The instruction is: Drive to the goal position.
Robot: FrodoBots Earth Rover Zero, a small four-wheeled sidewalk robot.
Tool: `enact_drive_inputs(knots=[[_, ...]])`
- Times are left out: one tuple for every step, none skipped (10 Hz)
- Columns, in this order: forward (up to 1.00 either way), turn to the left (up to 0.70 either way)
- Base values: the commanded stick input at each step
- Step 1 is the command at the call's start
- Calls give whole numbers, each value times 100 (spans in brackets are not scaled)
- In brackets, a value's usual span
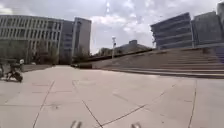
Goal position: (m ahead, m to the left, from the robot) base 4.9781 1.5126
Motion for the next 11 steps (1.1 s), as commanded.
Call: enact_drive_inputs(knots=[[97, 27], [98, 26], [99, 8], [99, 4], [99, 4], [99, 4], [99, 4], [99, 4], [99, 4], [99, 4], [99, 4]])
